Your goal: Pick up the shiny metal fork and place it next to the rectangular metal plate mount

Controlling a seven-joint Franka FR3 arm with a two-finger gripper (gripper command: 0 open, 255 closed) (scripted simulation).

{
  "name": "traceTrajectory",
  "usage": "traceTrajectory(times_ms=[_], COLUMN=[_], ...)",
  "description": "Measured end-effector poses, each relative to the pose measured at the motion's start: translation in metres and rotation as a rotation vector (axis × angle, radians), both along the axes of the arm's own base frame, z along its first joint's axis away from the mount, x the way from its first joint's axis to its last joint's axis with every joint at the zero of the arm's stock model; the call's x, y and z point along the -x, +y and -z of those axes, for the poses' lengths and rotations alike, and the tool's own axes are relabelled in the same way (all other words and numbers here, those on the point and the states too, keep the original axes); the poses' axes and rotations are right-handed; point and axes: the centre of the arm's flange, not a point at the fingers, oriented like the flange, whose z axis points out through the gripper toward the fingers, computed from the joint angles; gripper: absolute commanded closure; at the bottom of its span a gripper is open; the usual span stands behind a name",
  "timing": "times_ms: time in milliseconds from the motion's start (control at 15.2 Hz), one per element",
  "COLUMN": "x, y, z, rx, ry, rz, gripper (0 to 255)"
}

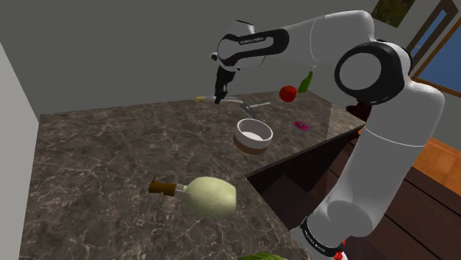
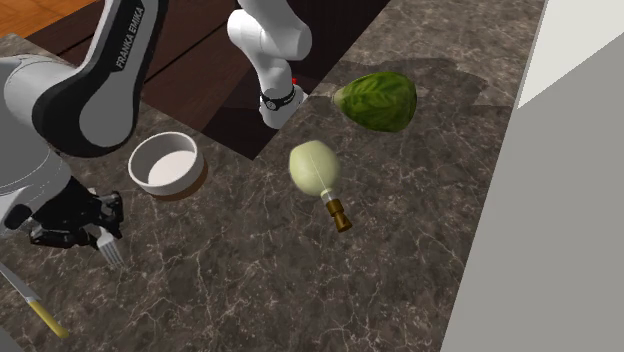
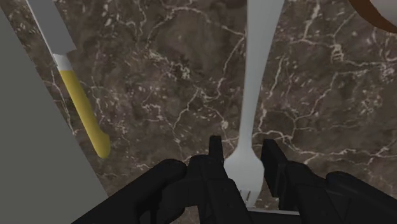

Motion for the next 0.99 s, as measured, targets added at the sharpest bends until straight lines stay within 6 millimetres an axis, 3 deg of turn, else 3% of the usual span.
traceTrajectory(times_ms=[528,990], x=[-0.054,-0.060], y=[-0.089,-0.096], z=[0.002,0.033], rx=[0.000,0.000], ry=[0.000,0.001], rz=[0.000,-0.001], gripper=[255,255])
